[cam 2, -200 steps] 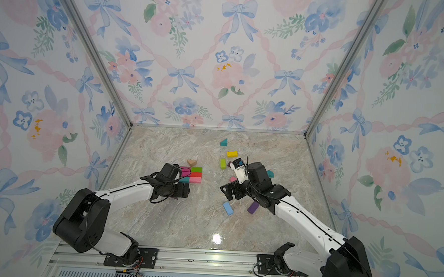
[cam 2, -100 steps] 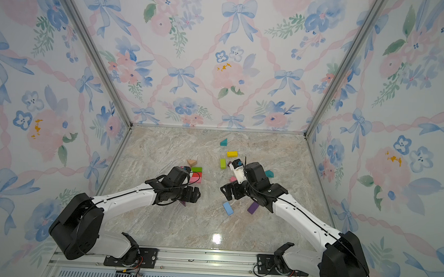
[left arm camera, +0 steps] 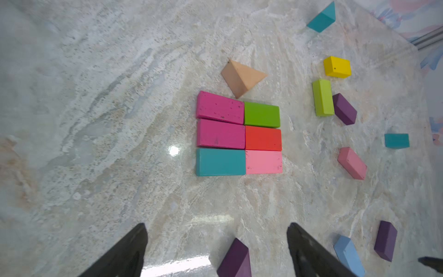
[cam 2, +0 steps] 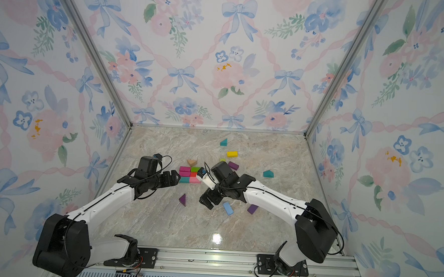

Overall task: Assemble a piece of candy with building blocks
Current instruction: Adjust the building block at the center of the board, then assemble the building block at the center of the board.

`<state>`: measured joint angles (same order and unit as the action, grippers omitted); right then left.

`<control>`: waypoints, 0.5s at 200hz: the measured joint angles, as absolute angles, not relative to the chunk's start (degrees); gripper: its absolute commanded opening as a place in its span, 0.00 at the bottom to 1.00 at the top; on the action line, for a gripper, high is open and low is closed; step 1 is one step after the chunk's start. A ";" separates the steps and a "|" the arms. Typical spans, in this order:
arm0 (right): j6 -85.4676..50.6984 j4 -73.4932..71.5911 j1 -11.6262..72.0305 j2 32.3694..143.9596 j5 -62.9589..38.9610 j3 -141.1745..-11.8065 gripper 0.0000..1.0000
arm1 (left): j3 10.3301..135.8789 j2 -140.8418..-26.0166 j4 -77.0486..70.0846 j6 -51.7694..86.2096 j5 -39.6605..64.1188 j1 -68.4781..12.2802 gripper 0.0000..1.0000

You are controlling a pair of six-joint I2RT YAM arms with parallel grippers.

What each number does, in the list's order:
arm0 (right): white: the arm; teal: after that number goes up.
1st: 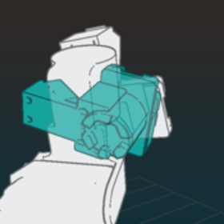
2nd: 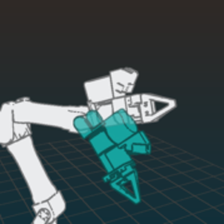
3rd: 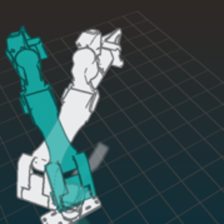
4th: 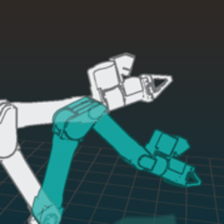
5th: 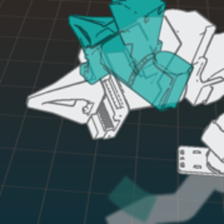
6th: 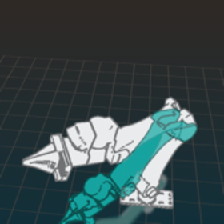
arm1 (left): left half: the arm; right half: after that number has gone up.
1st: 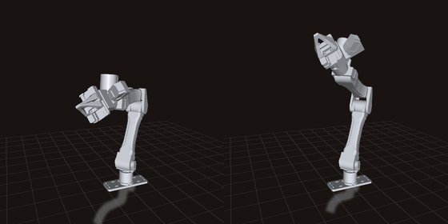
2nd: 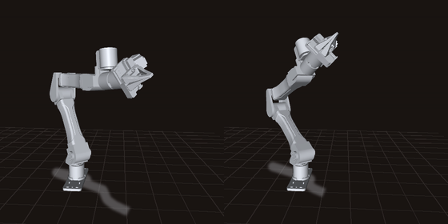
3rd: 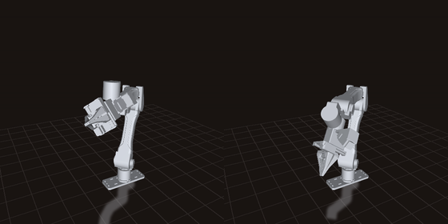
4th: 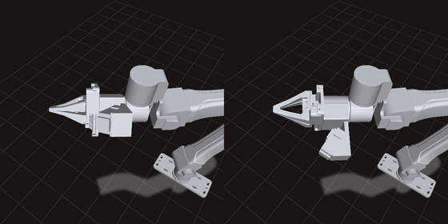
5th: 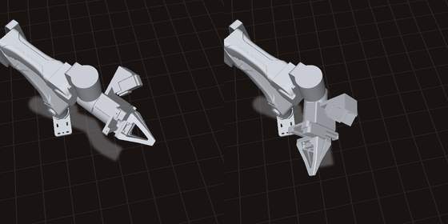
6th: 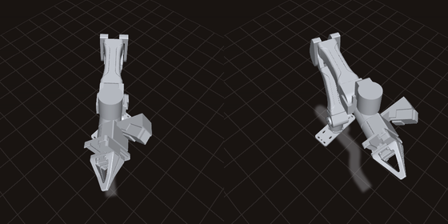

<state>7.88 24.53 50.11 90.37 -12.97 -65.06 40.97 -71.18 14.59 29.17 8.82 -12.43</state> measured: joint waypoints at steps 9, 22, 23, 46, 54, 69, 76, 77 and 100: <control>9.54 25.12 51.35 94.02 -14.37 -68.07 0.99 | 40.97 -71.18 14.57 29.10 9.56 -10.37 0.93; 11.51 25.76 52.60 99.70 -16.14 -72.88 0.99 | 40.97 -71.18 14.57 28.75 10.90 -7.90 0.93; 11.64 25.78 52.64 99.98 -16.16 -73.14 0.99 | 40.97 -71.18 14.55 28.75 11.03 -7.77 0.93; 13.78 26.22 53.49 109.32 -18.70 -80.53 0.99 | 40.93 -70.87 14.41 28.29 13.13 -2.92 0.93; 14.17 26.81 53.69 112.42 -19.49 -83.29 0.99 | 40.80 -70.48 14.31 28.08 13.63 -1.32 0.93; 14.66 27.90 53.71 117.97 -20.36 -88.66 0.99 | 40.34 -69.54 14.00 27.33 14.81 1.63 0.93; 14.90 28.21 53.76 120.05 -20.75 -90.67 0.99 | 39.77 -69.12 13.45 27.00 15.49 2.79 0.93; 14.90 28.23 53.76 120.22 -20.78 -90.85 0.99 | 39.70 -69.10 13.43 26.98 15.55 2.90 0.93; 15.33 29.23 54.02 124.18 -21.28 -94.41 0.99 | 37.34 -68.84 13.34 25.91 17.28 5.37 0.93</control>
<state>15.33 29.23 54.02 124.18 -21.28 -94.41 37.34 -68.84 13.34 25.91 17.28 5.37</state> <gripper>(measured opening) 0.990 0.928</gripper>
